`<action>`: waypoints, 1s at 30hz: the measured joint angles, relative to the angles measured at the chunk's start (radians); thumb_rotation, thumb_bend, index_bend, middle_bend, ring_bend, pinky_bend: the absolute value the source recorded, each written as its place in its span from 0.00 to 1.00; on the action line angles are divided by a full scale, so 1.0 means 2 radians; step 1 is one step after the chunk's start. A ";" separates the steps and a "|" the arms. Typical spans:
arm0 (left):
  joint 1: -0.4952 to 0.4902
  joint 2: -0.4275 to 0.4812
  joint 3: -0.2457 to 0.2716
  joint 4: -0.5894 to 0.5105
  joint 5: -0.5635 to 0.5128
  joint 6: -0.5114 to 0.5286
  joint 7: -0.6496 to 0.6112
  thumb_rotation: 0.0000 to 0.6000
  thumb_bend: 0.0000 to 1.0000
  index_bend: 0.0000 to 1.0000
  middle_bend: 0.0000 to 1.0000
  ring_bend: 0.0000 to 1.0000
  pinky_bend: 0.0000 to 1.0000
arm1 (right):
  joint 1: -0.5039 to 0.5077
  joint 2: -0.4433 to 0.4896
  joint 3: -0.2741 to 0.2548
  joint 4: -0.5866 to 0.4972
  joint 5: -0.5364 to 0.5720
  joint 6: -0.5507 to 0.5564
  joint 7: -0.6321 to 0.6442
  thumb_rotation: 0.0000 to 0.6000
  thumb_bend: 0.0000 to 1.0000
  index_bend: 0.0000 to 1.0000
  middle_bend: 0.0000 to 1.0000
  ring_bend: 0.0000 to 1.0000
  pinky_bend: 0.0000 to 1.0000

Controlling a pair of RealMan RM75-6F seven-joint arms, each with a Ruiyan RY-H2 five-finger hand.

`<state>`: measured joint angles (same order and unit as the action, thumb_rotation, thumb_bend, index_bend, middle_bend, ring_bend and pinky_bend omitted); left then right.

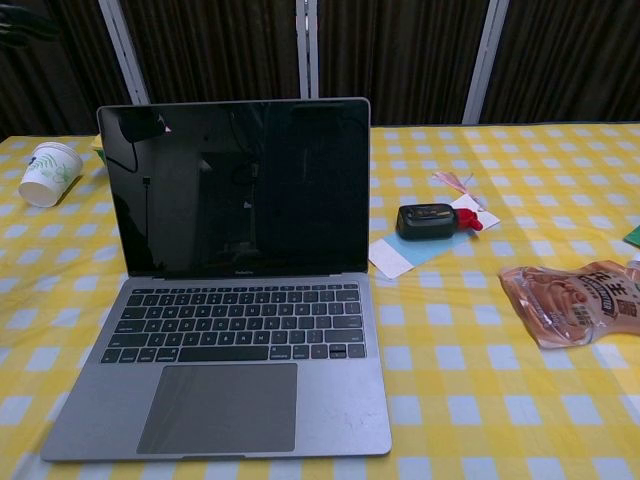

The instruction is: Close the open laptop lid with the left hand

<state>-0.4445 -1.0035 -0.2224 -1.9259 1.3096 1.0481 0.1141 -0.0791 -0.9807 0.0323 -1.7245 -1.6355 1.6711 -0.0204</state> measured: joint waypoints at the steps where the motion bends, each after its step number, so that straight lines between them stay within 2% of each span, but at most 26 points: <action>1: -0.014 -0.004 -0.007 0.002 -0.016 -0.014 0.003 1.00 1.00 0.00 0.00 0.00 0.00 | 0.001 0.000 0.001 0.001 0.004 -0.003 0.000 1.00 0.00 0.00 0.00 0.00 0.00; 6: -0.092 -0.032 -0.034 0.026 -0.105 -0.083 0.035 1.00 1.00 0.09 0.00 0.00 0.00 | 0.006 -0.002 0.007 0.002 0.022 -0.014 -0.002 1.00 0.00 0.00 0.00 0.00 0.00; 10: -0.139 -0.052 -0.042 0.051 -0.170 -0.116 0.063 1.00 1.00 0.10 0.00 0.00 0.00 | 0.009 -0.003 0.011 0.004 0.034 -0.020 -0.002 1.00 0.00 0.00 0.00 0.00 0.00; 13: -0.171 -0.065 -0.043 0.074 -0.212 -0.135 0.084 1.00 1.00 0.12 0.04 0.04 0.04 | 0.010 -0.004 0.014 0.006 0.045 -0.024 -0.001 1.00 0.00 0.00 0.00 0.00 0.00; 15: -0.190 -0.072 -0.042 0.087 -0.236 -0.153 0.090 1.00 1.00 0.14 0.11 0.10 0.10 | 0.011 -0.003 0.018 0.008 0.052 -0.026 0.001 1.00 0.00 0.00 0.00 0.00 0.00; 17: -0.205 -0.076 -0.040 0.098 -0.252 -0.165 0.089 1.00 1.00 0.16 0.18 0.17 0.17 | 0.012 -0.003 0.019 0.009 0.055 -0.026 0.003 1.00 0.00 0.00 0.00 0.00 0.00; 21: -0.225 -0.081 -0.034 0.110 -0.273 -0.180 0.082 1.00 1.00 0.31 0.29 0.28 0.27 | 0.012 -0.002 0.020 0.010 0.058 -0.029 0.006 1.00 0.00 0.00 0.00 0.00 0.00; 26: -0.233 -0.079 -0.028 0.111 -0.281 -0.188 0.074 1.00 1.00 0.36 0.35 0.32 0.34 | 0.013 -0.002 0.022 0.010 0.061 -0.030 0.008 1.00 0.00 0.00 0.00 0.00 0.00; 30: -0.235 -0.073 -0.027 0.106 -0.281 -0.190 0.063 1.00 1.00 0.38 0.37 0.34 0.35 | 0.013 -0.001 0.022 0.010 0.061 -0.029 0.008 1.00 0.00 0.00 0.00 0.00 0.00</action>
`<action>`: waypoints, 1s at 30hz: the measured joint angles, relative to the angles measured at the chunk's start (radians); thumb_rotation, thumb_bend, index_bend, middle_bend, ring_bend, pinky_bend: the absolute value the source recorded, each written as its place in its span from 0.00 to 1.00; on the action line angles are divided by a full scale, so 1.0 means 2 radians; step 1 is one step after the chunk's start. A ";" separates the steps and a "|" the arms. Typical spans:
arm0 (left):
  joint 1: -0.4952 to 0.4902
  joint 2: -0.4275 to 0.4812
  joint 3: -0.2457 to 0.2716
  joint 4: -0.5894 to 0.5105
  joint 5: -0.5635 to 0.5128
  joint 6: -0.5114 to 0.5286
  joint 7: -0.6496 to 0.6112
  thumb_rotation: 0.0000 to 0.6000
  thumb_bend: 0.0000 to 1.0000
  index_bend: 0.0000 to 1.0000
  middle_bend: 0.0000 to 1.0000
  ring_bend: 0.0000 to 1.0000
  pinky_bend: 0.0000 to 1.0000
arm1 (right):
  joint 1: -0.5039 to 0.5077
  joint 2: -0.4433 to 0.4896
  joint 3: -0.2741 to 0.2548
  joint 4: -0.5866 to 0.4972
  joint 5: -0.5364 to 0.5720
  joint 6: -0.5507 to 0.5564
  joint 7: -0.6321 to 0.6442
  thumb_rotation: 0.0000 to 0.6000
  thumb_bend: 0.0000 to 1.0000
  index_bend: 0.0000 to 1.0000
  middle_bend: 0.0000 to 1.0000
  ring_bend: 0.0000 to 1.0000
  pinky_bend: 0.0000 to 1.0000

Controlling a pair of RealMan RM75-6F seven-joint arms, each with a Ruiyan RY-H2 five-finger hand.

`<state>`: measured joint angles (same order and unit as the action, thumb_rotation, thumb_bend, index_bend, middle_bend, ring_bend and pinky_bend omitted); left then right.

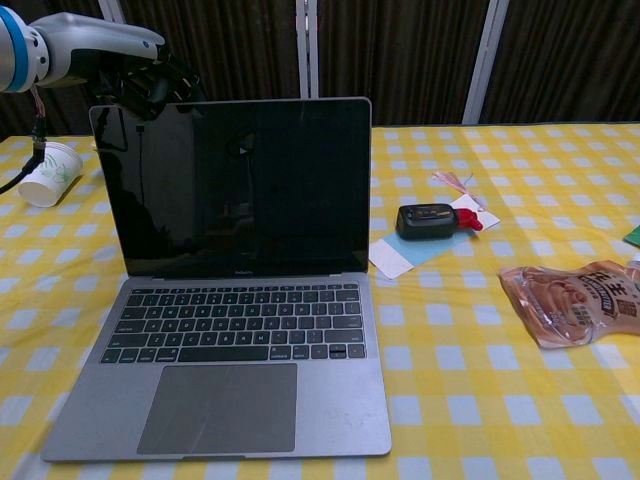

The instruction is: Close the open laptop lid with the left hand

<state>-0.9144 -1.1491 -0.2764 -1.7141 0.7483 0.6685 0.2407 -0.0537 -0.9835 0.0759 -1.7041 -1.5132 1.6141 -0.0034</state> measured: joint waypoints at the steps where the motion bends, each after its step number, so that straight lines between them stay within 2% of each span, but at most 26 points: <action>1: 0.000 0.002 0.000 -0.002 0.001 0.000 -0.001 1.00 1.00 0.38 0.37 0.34 0.35 | 0.000 0.000 0.000 0.000 0.000 0.001 0.000 1.00 0.00 0.00 0.00 0.00 0.00; 8: 0.007 0.022 0.003 -0.026 0.018 0.002 -0.021 1.00 1.00 0.38 0.38 0.35 0.35 | -0.002 0.000 -0.001 -0.002 -0.004 0.005 -0.003 1.00 0.00 0.00 0.00 0.00 0.00; 14: 0.023 0.049 0.007 -0.059 0.060 -0.001 -0.045 1.00 1.00 0.38 0.38 0.35 0.35 | -0.003 0.000 -0.002 -0.004 -0.008 0.008 -0.005 1.00 0.00 0.00 0.00 0.00 0.00; 23: 0.068 0.087 0.026 -0.120 0.182 0.016 -0.082 1.00 1.00 0.38 0.38 0.35 0.35 | -0.005 0.001 -0.004 -0.006 -0.014 0.014 -0.006 1.00 0.00 0.00 0.00 0.00 0.00; 30: 0.100 0.100 0.058 -0.149 0.281 0.027 -0.123 1.00 1.00 0.38 0.38 0.35 0.35 | -0.006 0.002 -0.005 -0.006 -0.015 0.015 -0.006 1.00 0.00 0.00 0.00 0.00 0.00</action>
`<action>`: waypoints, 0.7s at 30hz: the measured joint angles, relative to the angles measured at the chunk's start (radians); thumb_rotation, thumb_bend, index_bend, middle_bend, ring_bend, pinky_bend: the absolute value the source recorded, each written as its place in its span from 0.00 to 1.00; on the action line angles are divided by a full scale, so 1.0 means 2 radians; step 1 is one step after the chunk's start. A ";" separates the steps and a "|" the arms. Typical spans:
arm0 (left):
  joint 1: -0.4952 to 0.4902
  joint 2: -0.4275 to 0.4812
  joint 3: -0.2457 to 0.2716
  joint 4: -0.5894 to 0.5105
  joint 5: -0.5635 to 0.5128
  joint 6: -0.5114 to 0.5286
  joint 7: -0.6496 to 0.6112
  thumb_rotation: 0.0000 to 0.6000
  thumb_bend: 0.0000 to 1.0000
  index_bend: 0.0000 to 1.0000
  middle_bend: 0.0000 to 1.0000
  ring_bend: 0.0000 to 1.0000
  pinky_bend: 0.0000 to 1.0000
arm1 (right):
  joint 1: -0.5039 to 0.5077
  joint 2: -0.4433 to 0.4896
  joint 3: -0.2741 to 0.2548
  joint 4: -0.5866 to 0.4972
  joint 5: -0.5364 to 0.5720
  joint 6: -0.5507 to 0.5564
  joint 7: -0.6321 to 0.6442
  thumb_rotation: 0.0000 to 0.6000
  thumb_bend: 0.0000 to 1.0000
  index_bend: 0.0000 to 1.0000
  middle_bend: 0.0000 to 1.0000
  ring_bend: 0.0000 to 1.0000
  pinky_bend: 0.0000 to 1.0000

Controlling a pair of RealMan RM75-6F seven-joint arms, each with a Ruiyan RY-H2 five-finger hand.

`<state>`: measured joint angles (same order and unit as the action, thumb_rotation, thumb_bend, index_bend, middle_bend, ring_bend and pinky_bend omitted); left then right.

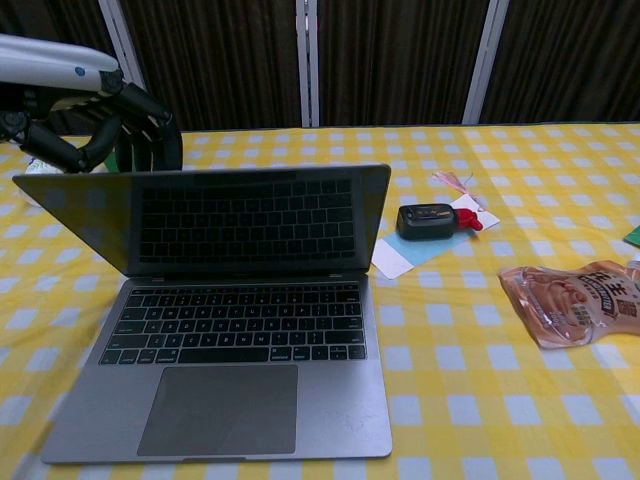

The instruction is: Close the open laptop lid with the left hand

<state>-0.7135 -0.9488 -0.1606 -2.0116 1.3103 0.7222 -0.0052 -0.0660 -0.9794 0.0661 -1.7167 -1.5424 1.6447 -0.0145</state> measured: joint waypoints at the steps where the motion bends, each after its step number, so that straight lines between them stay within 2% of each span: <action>1: 0.003 0.001 0.004 -0.002 0.008 0.001 -0.005 1.00 1.00 0.38 0.38 0.35 0.35 | 0.000 0.000 0.000 0.000 0.000 0.000 0.000 1.00 0.00 0.00 0.00 0.00 0.00; 10: 0.017 -0.002 0.053 -0.009 0.084 -0.009 -0.037 1.00 1.00 0.38 0.38 0.35 0.35 | -0.002 0.001 -0.001 0.000 -0.004 0.005 0.000 1.00 0.00 0.00 0.00 0.00 0.00; 21: 0.015 -0.084 0.084 0.039 0.099 -0.022 -0.031 1.00 1.00 0.38 0.38 0.35 0.35 | -0.003 0.000 -0.001 0.002 -0.003 0.005 0.000 1.00 0.00 0.00 0.00 0.00 0.00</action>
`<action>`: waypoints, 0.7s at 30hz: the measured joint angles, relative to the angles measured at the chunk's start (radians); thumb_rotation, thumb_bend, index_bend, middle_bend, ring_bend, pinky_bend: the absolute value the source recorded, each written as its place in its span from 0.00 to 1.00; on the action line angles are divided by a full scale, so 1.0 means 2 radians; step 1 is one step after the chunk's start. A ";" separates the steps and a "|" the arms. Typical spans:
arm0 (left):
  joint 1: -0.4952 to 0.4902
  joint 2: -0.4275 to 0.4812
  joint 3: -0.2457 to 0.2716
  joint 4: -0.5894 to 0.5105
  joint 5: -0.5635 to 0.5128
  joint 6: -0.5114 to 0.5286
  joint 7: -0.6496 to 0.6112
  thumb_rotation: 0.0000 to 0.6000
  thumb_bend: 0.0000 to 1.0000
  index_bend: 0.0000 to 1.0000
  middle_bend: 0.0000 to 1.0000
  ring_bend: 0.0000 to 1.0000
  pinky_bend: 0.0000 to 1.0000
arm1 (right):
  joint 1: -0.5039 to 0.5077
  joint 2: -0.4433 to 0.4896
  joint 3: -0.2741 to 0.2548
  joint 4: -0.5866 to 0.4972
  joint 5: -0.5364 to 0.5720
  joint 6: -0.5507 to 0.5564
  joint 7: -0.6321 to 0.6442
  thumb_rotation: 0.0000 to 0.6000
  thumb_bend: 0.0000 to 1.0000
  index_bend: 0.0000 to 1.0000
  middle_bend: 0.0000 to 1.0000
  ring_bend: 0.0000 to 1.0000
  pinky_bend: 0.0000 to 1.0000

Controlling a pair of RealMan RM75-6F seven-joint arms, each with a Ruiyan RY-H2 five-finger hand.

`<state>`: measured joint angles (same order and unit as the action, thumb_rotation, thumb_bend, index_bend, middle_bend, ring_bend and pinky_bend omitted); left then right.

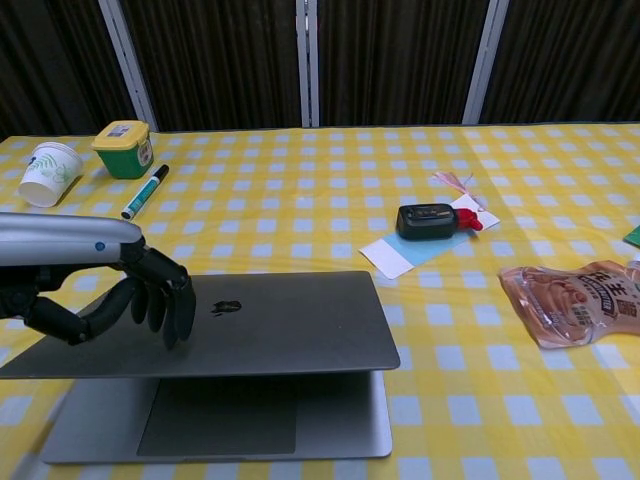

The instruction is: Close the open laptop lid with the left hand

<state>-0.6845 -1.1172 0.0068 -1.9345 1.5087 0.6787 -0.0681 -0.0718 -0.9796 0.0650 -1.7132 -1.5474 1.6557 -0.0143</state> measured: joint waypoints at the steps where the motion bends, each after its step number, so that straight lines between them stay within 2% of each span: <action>1: 0.000 -0.006 0.001 0.004 0.000 0.000 0.000 1.00 1.00 0.39 0.38 0.35 0.35 | 0.000 0.000 0.000 0.000 0.000 0.000 0.000 1.00 0.00 0.00 0.00 0.00 0.00; 12: 0.000 -0.065 0.017 0.046 0.001 0.005 0.001 1.00 1.00 0.39 0.38 0.35 0.35 | 0.001 0.000 0.000 0.000 0.002 -0.003 0.000 1.00 0.00 0.00 0.00 0.00 0.00; 21: -0.005 -0.089 0.029 0.070 -0.015 -0.011 0.012 1.00 1.00 0.39 0.38 0.35 0.35 | 0.001 -0.001 0.000 0.002 0.002 -0.004 0.001 1.00 0.00 0.00 0.00 0.00 0.00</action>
<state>-0.6943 -1.2945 0.0654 -1.7936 1.4790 0.6568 -0.0436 -0.0699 -0.9811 0.0646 -1.7100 -1.5438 1.6486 -0.0132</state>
